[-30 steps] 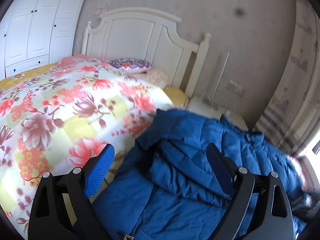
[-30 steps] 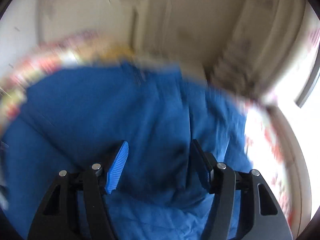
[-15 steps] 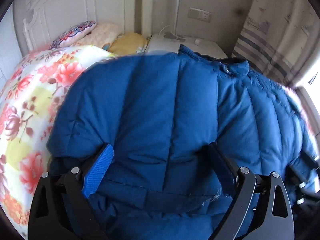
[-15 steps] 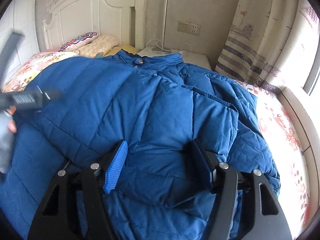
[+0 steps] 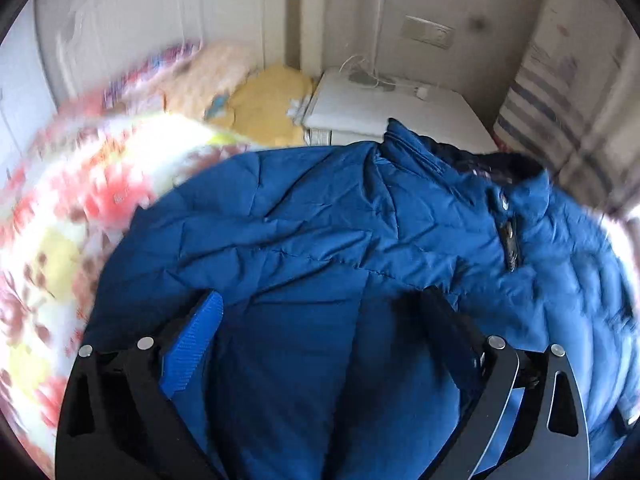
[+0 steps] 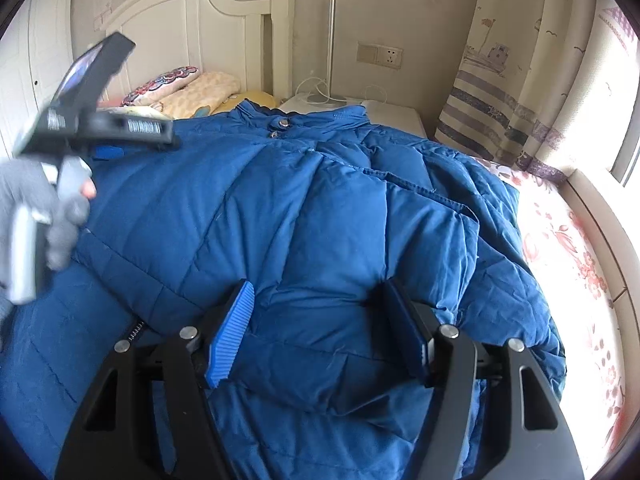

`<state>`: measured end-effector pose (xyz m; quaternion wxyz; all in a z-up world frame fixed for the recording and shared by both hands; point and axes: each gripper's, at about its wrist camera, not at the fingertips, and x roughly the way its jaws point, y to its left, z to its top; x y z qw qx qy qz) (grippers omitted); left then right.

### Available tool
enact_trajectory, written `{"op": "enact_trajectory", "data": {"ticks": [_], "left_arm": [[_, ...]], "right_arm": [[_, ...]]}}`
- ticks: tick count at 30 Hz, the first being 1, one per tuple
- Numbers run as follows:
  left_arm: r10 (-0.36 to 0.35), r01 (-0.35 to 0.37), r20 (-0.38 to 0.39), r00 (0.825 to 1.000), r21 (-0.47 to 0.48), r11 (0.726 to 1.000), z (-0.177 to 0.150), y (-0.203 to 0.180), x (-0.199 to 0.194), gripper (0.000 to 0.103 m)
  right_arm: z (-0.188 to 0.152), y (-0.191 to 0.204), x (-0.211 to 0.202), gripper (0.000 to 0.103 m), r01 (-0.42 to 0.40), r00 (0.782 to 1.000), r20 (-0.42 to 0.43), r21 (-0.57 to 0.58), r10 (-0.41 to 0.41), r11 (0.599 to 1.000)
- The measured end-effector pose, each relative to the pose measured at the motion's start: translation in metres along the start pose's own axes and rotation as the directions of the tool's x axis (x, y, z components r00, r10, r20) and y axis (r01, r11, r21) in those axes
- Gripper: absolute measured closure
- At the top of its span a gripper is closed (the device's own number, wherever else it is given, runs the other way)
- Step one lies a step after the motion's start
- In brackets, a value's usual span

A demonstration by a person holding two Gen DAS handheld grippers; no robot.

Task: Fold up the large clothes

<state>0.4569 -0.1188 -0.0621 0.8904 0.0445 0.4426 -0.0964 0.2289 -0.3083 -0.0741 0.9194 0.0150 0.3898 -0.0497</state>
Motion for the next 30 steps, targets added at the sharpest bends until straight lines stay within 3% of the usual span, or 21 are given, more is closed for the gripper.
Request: {"op": "enact_trajectory", "data": {"ticks": [2,4,7,8,11,19,22,25,28,30], "left_arm": [[-0.002,0.002,0.015,1.0,-0.009,1.0,-0.006,0.001,-0.015,0.009],[-0.054,0.056,0.072,0.996,-0.034,0.998,-0.021,0.008,-0.049,0.009],[0.048,-0.052,0.189,0.981,0.018,0.998,-0.053,0.015,-0.091,0.007],[0.068,-0.072,0.183,0.981,0.018,0.997,-0.06,0.019,-0.092,0.007],[0.048,-0.052,0.072,0.996,0.044,0.998,-0.079,0.029,-0.064,0.006],[0.015,-0.02,0.095,0.995,0.05,0.999,-0.086,0.033,-0.055,0.005],[0.009,-0.014,0.098,0.995,0.045,0.999,-0.087,0.035,-0.055,0.005],[0.014,-0.019,0.099,0.995,0.049,0.999,-0.085,0.034,-0.053,0.005],[0.005,-0.01,0.1,0.995,0.044,0.999,-0.085,0.034,-0.054,0.005],[0.003,-0.007,0.101,0.995,0.042,0.999,-0.086,0.034,-0.054,0.005]], "right_arm": [[0.0,-0.001,0.0,0.036,-0.003,1.0,-0.001,0.005,0.003,1.0],[0.0,-0.001,0.0,0.036,-0.005,1.0,0.0,0.006,0.005,1.0],[0.0,-0.001,0.0,0.036,-0.009,1.0,0.002,0.009,0.009,1.0],[-0.001,-0.002,0.0,0.036,-0.011,1.0,0.003,0.01,0.011,1.0],[-0.001,0.0,0.0,0.036,-0.005,1.0,0.004,0.007,0.005,1.0],[0.0,0.002,-0.008,0.033,0.023,1.0,0.021,0.011,-0.023,1.0],[0.013,0.004,-0.031,0.033,0.057,0.993,0.101,0.048,-0.061,0.997],[0.042,0.017,-0.04,0.03,0.048,0.985,0.165,0.011,-0.049,0.999],[0.069,0.029,-0.014,0.028,0.071,0.99,0.126,-0.064,-0.062,0.995],[0.077,0.028,0.028,0.028,0.034,0.999,-0.014,-0.059,-0.035,0.998]]}}
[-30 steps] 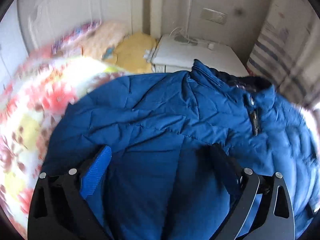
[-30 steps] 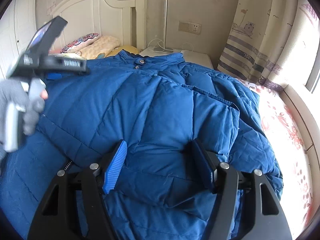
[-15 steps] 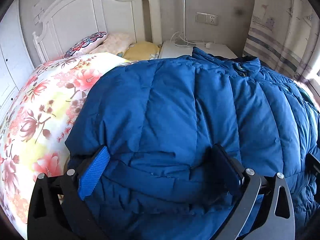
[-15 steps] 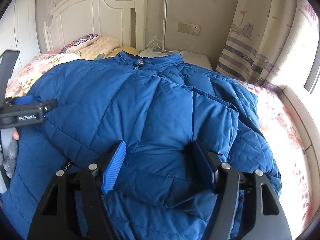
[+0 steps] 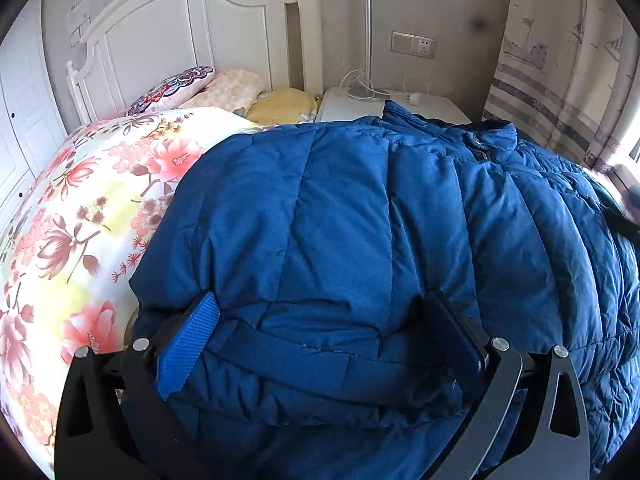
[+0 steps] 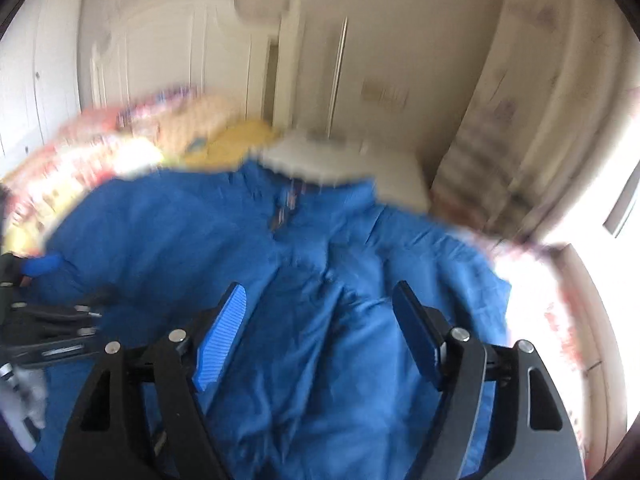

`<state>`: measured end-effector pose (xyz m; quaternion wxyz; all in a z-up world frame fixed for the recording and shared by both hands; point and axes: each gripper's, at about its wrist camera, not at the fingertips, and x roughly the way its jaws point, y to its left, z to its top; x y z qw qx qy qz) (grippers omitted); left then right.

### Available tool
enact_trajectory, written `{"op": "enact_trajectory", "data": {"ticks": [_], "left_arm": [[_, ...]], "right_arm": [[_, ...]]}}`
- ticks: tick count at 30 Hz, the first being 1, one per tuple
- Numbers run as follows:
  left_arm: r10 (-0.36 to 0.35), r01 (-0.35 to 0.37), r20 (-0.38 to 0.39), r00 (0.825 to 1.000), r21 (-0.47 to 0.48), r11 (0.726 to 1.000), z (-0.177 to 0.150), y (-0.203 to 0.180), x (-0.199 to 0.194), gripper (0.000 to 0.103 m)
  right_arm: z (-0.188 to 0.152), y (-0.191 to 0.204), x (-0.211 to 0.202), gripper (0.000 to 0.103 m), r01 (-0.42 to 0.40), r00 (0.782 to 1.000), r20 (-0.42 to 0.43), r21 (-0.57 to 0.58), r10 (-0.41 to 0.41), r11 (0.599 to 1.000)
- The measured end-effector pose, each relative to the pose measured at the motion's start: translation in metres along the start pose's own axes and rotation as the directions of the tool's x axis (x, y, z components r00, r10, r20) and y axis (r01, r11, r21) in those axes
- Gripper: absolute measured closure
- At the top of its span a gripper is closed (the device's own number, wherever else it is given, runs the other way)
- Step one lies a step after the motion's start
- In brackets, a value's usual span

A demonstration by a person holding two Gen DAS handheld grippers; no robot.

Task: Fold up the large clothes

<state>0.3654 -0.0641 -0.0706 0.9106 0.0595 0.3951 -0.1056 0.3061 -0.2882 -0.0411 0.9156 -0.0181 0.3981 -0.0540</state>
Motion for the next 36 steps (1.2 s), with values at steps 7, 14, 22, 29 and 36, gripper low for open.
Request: {"op": "enact_trajectory", "data": {"ticks": [7,14,22,29,36], "left_arm": [[-0.012,0.012,0.001,1.0,-0.007,1.0,0.0,0.002,0.0,0.005],[-0.005,0.005,0.003,1.0,-0.001,1.0,0.0,0.001,0.0,0.005],[-0.003,0.003,0.002,1.0,0.0,1.0,0.0,0.001,0.0,0.005],[-0.007,0.007,0.003,1.0,-0.003,1.0,0.0,0.002,0.0,0.005],[-0.009,0.009,0.003,1.0,-0.006,1.0,0.001,0.001,0.0,0.005]], "right_arm": [[-0.006,-0.019,0.008,0.025,-0.045,0.999,0.007,0.087,0.045,0.995],[-0.036,-0.072,0.01,0.025,-0.035,0.999,0.015,0.246,0.032,0.969],[-0.043,-0.04,-0.038,0.022,-0.041,0.997,0.075,0.131,0.031,0.991],[-0.064,-0.02,-0.01,0.018,0.024,1.0,-0.005,0.002,-0.024,1.0],[-0.07,-0.021,-0.013,0.017,-0.013,1.0,-0.001,0.032,0.013,0.999]]}}
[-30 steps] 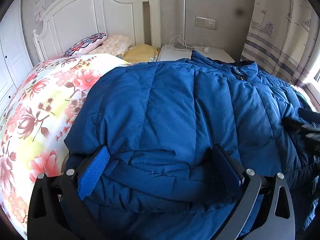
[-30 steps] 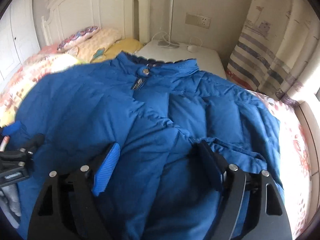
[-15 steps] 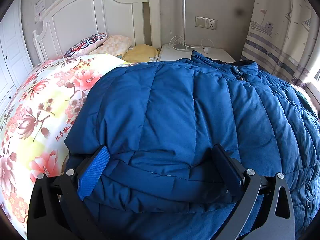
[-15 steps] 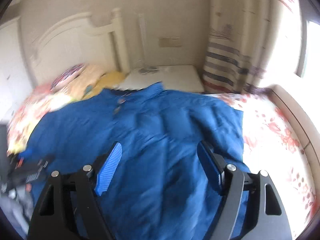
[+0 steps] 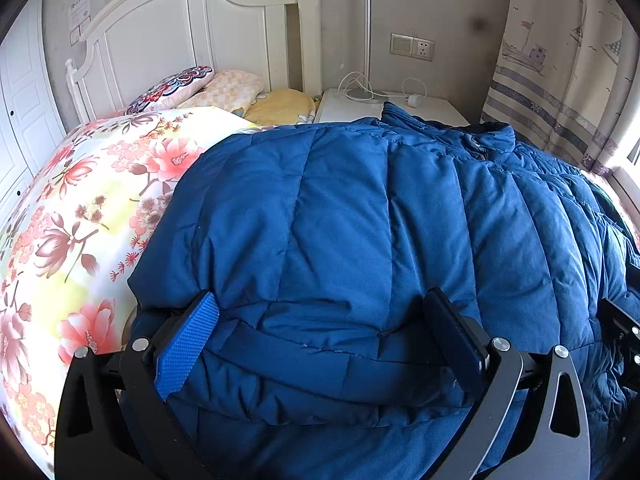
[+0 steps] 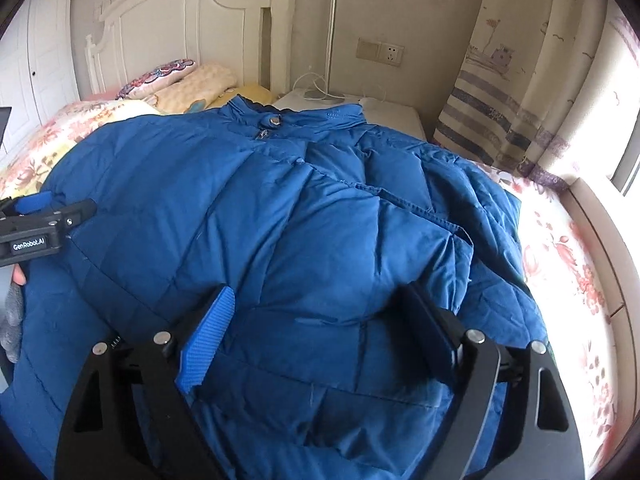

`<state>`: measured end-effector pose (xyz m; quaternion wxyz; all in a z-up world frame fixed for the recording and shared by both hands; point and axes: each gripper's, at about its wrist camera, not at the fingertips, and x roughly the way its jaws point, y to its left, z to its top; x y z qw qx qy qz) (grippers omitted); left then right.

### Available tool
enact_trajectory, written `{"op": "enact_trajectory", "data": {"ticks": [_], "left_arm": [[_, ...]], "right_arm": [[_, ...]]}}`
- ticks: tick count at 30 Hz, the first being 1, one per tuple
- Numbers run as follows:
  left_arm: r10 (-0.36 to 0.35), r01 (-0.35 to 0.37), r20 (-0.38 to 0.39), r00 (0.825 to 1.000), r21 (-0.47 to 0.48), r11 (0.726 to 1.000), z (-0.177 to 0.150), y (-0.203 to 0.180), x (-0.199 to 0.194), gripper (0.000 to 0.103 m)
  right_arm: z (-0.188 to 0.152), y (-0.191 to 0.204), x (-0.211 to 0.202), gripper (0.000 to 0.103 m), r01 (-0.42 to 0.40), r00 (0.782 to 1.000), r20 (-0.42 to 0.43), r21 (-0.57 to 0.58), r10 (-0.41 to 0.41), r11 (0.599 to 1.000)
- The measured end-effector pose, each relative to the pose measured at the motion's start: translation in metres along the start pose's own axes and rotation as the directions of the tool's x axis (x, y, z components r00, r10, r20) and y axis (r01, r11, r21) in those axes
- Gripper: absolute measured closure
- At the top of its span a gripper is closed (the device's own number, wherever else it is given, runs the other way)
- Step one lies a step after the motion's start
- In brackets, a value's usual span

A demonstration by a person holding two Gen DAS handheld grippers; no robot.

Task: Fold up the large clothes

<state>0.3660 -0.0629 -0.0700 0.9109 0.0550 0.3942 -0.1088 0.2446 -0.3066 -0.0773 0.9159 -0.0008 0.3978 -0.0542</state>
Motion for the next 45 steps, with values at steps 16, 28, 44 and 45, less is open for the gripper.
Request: {"op": "enact_trajectory", "data": {"ticks": [16,28,44,45], "left_arm": [[-0.062,0.076,-0.139,0.988,0.099,0.992,-0.072,-0.021,-0.052,0.004],[0.06,-0.065,-0.067,0.996,-0.084,0.994,-0.09,0.046,-0.083,0.005],[-0.078,0.087,-0.066,0.995,0.134,0.987,-0.164,-0.003,-0.165,0.005],[-0.081,0.089,-0.062,0.995,0.143,0.986,-0.173,-0.001,-0.173,0.005]], "right_arm": [[-0.058,0.034,-0.043,0.01,-0.13,0.979,-0.17,-0.106,0.111,0.986],[-0.099,-0.052,-0.077,0.009,-0.027,0.988,-0.15,0.072,0.038,0.997],[-0.157,0.016,-0.171,0.004,-0.101,0.993,-0.076,-0.155,0.09,0.983],[-0.165,0.014,-0.182,0.004,-0.133,0.99,-0.07,-0.164,0.123,0.977]]}}
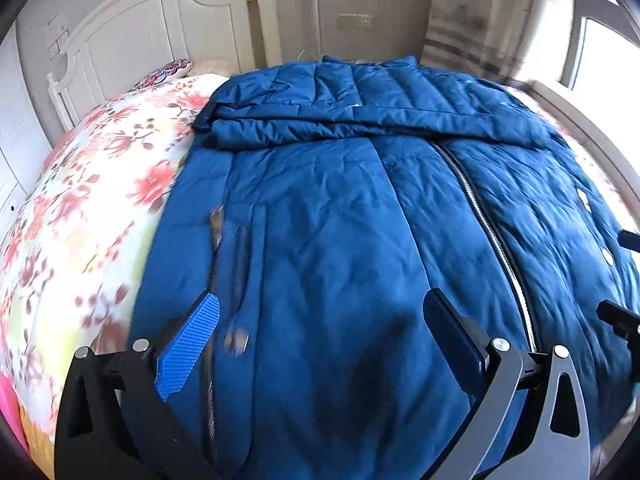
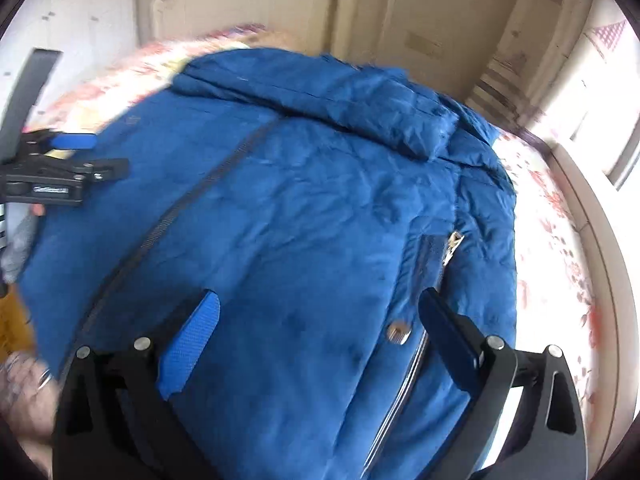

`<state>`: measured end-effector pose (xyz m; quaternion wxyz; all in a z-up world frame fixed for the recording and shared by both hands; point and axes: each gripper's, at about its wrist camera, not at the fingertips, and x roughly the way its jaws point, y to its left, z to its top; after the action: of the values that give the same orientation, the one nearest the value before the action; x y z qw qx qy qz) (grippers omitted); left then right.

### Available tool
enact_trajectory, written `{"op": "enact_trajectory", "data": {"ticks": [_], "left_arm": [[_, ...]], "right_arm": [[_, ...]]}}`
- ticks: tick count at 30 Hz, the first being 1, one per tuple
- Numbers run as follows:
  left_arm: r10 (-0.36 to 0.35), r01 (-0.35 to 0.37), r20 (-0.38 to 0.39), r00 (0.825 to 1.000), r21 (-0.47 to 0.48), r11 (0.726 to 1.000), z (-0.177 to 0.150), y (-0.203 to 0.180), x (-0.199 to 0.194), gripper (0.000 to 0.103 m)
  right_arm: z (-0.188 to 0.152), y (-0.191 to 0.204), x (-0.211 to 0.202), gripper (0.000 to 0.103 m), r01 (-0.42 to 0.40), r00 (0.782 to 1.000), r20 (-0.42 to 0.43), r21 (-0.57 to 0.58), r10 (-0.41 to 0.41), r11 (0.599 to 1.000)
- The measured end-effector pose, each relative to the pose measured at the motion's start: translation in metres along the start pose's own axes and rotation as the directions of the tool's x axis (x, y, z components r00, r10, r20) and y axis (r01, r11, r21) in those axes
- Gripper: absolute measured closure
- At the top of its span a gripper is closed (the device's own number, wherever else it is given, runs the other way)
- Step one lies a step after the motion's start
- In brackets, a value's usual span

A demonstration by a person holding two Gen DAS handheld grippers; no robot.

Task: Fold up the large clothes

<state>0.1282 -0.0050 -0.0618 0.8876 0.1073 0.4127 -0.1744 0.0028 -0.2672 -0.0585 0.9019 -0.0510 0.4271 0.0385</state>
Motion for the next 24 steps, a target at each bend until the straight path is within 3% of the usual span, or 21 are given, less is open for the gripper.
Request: {"op": "enact_trajectory", "data": {"ticks": [4,7,11,14,16,18,21,24], "left_arm": [[0.021,-0.019,-0.03,0.999,0.063,0.998,-0.041,-0.006,-0.006,0.004],[-0.022,0.022,0.003,1.0,-0.008,1.0,-0.062,0.01,-0.014,0.004],[-0.033,0.034,0.053,0.998,-0.032,0.999,-0.072,0.017,-0.042,0.005],[-0.075,0.071,0.09,0.993,0.038,0.997,-0.084,0.003,-0.057,0.005],[-0.026,0.021,0.057,0.998,0.096,0.995,-0.094,-0.009,-0.048,0.004],[-0.023,0.018,0.061,0.998,0.086,0.996,-0.099,-0.008,-0.044,0.004],[-0.026,0.02,0.075,0.997,0.08,0.997,-0.098,-0.001,-0.056,0.004],[-0.021,0.021,0.114,0.993,0.0,1.0,-0.098,0.026,-0.071,0.004]], "right_arm": [[-0.032,0.021,0.002,0.004,0.002,1.0,-0.025,-0.064,-0.004,0.998],[-0.043,0.013,-0.003,0.005,-0.02,1.0,-0.002,0.006,0.02,1.0],[-0.039,0.03,-0.024,0.006,0.004,0.999,0.037,-0.011,-0.003,1.0],[-0.055,0.058,-0.036,0.006,-0.068,0.995,0.06,-0.089,0.074,0.994],[-0.069,0.07,-0.024,0.005,-0.049,0.998,0.03,-0.142,0.054,0.989],[-0.075,0.064,-0.021,0.004,-0.073,0.996,0.043,-0.082,0.076,0.994],[-0.077,0.059,-0.032,0.009,-0.073,0.997,0.018,-0.107,0.076,0.992],[-0.089,0.036,-0.057,0.009,-0.01,0.998,0.064,-0.048,0.013,0.999]]}}
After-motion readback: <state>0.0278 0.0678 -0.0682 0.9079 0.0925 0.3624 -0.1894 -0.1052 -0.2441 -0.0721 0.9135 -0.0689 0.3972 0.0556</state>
